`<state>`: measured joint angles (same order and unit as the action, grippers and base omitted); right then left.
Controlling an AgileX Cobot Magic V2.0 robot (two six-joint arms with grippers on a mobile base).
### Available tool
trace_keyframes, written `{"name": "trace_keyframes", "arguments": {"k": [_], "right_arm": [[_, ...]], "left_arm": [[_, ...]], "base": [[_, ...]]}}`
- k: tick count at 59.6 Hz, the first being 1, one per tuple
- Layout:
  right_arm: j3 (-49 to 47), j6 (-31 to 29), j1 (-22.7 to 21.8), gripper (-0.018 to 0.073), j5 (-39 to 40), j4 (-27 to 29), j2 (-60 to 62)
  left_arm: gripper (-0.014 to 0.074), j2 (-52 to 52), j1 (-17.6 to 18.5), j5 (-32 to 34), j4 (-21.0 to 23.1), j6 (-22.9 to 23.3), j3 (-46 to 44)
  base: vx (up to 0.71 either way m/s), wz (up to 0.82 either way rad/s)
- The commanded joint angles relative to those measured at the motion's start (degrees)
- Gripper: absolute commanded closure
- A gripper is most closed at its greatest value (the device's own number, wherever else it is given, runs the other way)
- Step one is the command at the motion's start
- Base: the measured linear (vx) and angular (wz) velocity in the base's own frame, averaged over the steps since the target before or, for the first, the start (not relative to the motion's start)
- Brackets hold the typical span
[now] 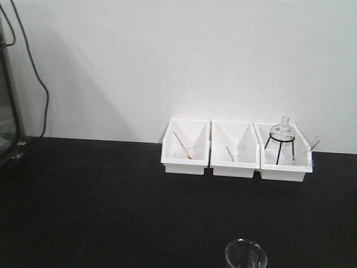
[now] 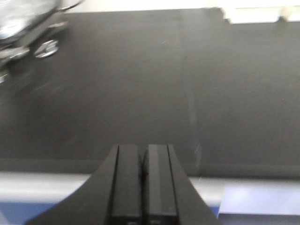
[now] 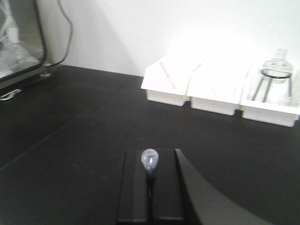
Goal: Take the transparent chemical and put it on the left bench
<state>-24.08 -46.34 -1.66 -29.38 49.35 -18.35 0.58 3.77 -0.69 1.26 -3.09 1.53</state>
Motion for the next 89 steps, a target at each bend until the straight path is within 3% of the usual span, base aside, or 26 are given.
{"name": "trace_keyframes", "arguments": {"k": [1,79,84,89], "right_arm": [[-1.72,-0.49,0.02,0.0562,3.03,1.75,-0.43],[-1.72,-0.54,0.02,0.0562,3.80,1.86,-0.43],[-1.72,-0.17,0.02,0.0562,6.64,4.86,-0.86],[-1.72,-1.23,0.02,0.0562,9.09,11.40,-3.17]], "left_arm": [[0.0600,1.10,0.10,4.49,0.04,0.45,0.93],[0.0600,1.10,0.10,4.49,0.04,0.45,0.93],[0.0600,1.10,0.10,4.49,0.04,0.45,0.93],[0.0600,1.10,0.10,4.49,0.04,0.45,0.93]], "base": [[0.28,-0.42],[0.12,-0.10],[0.00,0.00],[0.00,0.00]]}}
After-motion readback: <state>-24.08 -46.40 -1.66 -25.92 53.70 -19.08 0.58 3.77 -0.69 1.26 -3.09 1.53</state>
